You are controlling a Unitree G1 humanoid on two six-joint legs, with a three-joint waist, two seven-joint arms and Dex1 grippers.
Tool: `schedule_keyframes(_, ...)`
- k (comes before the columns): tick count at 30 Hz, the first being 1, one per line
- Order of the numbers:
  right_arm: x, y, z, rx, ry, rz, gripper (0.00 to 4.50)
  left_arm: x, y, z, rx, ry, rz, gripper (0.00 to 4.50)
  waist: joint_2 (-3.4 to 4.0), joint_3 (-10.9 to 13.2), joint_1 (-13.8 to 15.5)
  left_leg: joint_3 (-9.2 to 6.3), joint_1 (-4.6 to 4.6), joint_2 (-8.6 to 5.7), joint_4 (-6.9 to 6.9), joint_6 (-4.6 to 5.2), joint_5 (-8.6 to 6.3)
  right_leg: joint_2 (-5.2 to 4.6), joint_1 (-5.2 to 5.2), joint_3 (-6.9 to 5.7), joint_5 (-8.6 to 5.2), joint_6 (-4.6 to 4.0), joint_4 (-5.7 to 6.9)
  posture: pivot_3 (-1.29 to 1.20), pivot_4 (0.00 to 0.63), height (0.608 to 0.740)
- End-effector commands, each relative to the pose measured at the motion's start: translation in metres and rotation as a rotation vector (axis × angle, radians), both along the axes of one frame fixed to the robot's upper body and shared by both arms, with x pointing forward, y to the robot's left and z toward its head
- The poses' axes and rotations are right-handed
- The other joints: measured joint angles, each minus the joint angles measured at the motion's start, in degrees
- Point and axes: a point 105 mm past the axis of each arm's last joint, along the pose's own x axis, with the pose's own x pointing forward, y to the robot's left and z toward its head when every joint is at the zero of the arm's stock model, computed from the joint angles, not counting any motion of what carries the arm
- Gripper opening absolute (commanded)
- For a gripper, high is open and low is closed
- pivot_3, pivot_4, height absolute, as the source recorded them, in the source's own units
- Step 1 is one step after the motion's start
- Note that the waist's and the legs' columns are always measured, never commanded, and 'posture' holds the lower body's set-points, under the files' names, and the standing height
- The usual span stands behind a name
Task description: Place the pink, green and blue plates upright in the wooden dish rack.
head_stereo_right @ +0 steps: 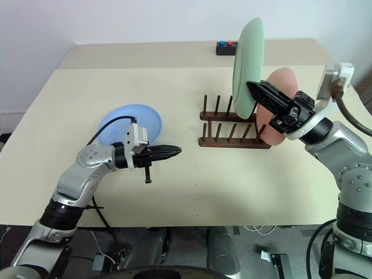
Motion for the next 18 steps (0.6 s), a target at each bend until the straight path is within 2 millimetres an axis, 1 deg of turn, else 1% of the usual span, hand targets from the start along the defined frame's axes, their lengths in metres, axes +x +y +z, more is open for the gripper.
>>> schedule_keyframes(1, -0.001, -0.007, 0.004, 0.010, -0.018, -0.028, 0.04, -0.002, -0.001, 0.013, -0.014, -0.046, -0.016, 0.00, 0.00, 0.0, 0.0, 0.00, 0.00, 0.00, 0.00, 0.00, 0.00, 0.00, 0.00, 0.00, 0.00, 0.00, 0.00, 0.00, 0.150, 0.740)
schedule_keyframes(9, 0.004, -0.012, -0.004, 0.022, 0.024, -0.041, 0.04, -0.002, 0.000, 0.015, -0.014, -0.056, -0.015, 0.00, 0.00, 0.0, 0.0, 0.00, 0.00, 0.00, -0.01, 0.00, 0.00, 0.00, -0.01, 0.00, 0.00, 0.00, 0.00, 0.00, 0.150, 0.740)
schedule_keyframes(18, 0.005, -0.014, -0.017, 0.013, 0.081, -0.034, 0.04, -0.002, -0.001, 0.015, -0.012, -0.060, -0.019, 0.00, 0.00, 0.0, 0.0, 0.00, -0.01, 0.00, 0.00, 0.00, 0.00, 0.00, 0.00, 0.00, 0.00, 0.00, 0.00, 0.00, 0.150, 0.740)
